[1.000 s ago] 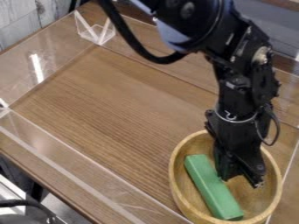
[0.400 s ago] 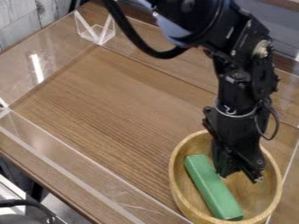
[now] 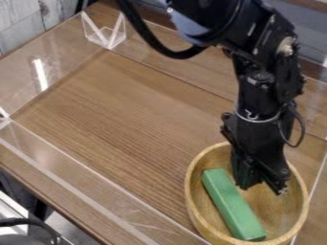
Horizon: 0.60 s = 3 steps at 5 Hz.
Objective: Put the green block in the brown bowl
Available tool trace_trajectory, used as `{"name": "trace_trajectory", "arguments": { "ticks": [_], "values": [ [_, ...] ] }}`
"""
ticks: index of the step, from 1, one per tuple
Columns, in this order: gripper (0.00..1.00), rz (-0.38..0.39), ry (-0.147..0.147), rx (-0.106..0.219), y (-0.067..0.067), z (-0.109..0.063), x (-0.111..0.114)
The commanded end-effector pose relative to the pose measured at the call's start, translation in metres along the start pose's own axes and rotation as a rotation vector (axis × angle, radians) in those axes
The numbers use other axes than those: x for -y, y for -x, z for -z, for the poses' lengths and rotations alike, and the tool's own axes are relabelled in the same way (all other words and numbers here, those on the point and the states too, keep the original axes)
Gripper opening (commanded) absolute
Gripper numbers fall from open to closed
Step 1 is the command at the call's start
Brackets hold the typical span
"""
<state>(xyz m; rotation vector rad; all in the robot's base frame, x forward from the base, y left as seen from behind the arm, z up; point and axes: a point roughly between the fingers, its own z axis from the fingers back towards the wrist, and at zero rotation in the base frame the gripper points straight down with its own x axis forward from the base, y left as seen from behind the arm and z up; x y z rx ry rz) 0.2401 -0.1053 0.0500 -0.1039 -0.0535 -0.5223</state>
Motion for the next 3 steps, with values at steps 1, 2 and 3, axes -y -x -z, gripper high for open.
{"name": "trace_trajectory", "arguments": {
  "ticks": [1,2,3],
  "values": [
    [0.00,-0.009,-0.005,0.055,-0.0125,-0.0146,-0.0037],
    [0.00,-0.016,-0.002,0.054,-0.0132,-0.0164,-0.0055],
    [0.00,-0.024,0.002,0.052,-0.0130,-0.0184,-0.0070]
  ]
}}
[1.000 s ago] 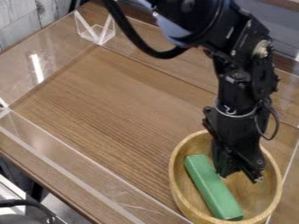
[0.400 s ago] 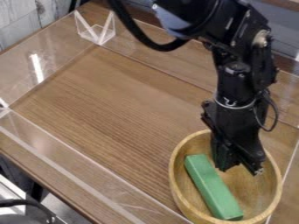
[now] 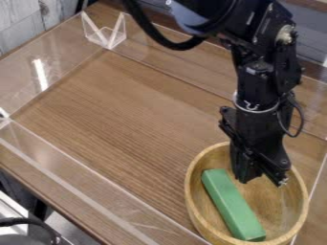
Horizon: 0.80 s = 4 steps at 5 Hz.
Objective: Put the green block in the brown bowl
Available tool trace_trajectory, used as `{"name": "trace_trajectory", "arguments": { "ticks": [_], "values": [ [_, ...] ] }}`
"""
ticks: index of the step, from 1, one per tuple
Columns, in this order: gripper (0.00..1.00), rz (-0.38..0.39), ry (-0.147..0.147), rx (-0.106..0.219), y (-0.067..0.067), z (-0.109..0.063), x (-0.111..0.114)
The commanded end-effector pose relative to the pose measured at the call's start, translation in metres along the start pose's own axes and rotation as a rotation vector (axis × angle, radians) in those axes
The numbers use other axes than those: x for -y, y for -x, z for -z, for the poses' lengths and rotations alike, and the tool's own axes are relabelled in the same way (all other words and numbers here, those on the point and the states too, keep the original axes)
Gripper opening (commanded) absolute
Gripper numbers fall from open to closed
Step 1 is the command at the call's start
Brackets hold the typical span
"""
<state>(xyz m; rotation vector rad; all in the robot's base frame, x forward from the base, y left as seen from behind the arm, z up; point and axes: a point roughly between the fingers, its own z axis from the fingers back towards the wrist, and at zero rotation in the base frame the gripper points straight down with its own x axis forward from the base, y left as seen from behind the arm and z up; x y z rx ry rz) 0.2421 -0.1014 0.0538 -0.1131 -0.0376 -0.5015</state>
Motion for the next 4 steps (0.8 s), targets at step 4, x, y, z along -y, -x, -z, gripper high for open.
{"name": "trace_trajectory", "arguments": {
  "ticks": [4],
  "values": [
    [0.00,-0.028,-0.001,0.059,-0.0131,-0.0193,-0.0083]
  ]
}}
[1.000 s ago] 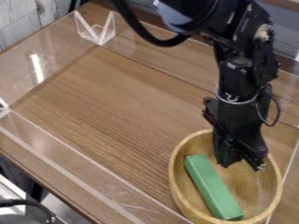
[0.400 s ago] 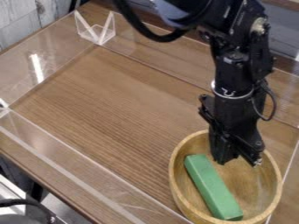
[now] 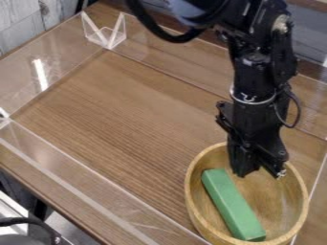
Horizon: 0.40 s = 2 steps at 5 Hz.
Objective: Put the green block in the brown bowl
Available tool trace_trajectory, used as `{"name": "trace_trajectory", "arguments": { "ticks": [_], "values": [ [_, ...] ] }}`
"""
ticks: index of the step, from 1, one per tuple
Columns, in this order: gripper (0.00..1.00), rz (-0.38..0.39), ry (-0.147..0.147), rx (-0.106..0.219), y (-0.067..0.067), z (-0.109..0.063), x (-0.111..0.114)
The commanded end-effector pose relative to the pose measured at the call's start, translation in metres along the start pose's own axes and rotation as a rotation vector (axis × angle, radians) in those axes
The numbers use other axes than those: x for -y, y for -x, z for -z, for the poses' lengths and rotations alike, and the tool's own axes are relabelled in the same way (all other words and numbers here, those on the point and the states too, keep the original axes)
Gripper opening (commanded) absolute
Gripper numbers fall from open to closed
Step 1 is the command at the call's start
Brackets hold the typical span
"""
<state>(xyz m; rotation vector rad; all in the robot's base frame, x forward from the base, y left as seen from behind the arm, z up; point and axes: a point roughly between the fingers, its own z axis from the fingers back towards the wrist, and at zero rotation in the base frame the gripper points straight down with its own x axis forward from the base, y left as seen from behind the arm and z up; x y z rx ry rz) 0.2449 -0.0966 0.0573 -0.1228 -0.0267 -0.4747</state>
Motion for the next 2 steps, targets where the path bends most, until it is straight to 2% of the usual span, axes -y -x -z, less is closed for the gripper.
{"name": "trace_trajectory", "arguments": {
  "ticks": [1,2],
  "values": [
    [0.00,-0.006,-0.009,0.065,-0.0129,-0.0154,-0.0037],
    [0.00,-0.012,-0.008,0.064,-0.0130,-0.0153,-0.0048]
  ]
}}
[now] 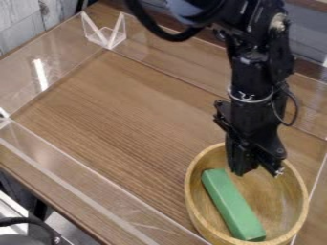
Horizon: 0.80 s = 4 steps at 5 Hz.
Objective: Put the green block in the brown bowl
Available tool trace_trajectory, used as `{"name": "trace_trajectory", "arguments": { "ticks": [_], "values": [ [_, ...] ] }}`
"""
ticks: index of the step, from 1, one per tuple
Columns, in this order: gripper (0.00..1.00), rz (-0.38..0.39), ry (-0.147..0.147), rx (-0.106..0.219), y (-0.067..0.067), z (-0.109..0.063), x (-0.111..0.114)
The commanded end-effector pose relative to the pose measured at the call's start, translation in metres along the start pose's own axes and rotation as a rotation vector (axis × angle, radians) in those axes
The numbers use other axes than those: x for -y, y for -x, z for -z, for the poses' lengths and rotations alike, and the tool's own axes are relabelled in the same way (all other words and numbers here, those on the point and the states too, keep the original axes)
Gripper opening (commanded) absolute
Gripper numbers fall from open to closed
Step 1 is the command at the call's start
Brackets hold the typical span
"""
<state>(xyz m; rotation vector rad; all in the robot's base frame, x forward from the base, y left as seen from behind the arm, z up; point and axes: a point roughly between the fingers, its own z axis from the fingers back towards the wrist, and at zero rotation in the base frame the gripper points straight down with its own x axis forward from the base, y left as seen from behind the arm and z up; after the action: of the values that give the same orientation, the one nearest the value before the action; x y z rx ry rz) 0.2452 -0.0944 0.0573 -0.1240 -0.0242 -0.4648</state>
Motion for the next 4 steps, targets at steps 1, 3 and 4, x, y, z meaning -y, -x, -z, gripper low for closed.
{"name": "trace_trajectory", "arguments": {
  "ticks": [1,3,4],
  "values": [
    [0.00,-0.008,-0.007,0.064,-0.014,-0.015,-0.004],
    [1.00,-0.025,-0.008,0.061,-0.016,-0.022,-0.009],
    [1.00,-0.033,-0.009,0.060,-0.017,-0.029,-0.013]
  ]
}}
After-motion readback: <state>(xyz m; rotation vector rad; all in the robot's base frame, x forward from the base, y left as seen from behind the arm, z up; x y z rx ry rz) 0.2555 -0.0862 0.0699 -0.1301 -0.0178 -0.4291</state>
